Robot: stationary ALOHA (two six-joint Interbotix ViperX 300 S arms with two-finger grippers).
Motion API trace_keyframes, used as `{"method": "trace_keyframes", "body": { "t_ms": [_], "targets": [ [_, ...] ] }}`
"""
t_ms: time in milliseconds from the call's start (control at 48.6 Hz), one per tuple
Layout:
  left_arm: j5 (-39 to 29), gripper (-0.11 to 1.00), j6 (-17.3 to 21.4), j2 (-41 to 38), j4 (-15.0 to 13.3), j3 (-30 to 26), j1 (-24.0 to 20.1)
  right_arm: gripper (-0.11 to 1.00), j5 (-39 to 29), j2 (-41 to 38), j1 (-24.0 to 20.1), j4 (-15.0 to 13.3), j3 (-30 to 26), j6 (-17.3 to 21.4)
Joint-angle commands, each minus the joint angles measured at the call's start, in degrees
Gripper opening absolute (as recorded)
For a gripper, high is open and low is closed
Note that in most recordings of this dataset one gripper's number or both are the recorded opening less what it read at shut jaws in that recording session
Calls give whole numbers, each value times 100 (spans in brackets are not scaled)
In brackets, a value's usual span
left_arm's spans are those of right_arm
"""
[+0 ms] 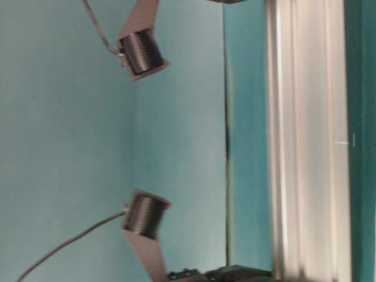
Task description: Lift the metal rail with both hands and move it towards you.
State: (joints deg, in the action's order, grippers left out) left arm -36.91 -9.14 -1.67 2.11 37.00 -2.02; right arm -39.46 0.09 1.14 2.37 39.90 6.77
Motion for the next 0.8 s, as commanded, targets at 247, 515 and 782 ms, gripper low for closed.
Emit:
{"method": "trace_keyframes", "body": {
  "t_ms": [247, 515, 782],
  "targets": [
    [211, 31, -193, -167, -35, -53, -176, 41, 325, -185, 26, 105, 0, 88],
    [220, 31, -202, -246, -35, -246, -97, 40, 299, -176, -53, 185, 18, 105],
    [202, 31, -343, -325, -35, -378, 88, 41, 325, -176, -53, 185, 9, 114]
  ]
}}
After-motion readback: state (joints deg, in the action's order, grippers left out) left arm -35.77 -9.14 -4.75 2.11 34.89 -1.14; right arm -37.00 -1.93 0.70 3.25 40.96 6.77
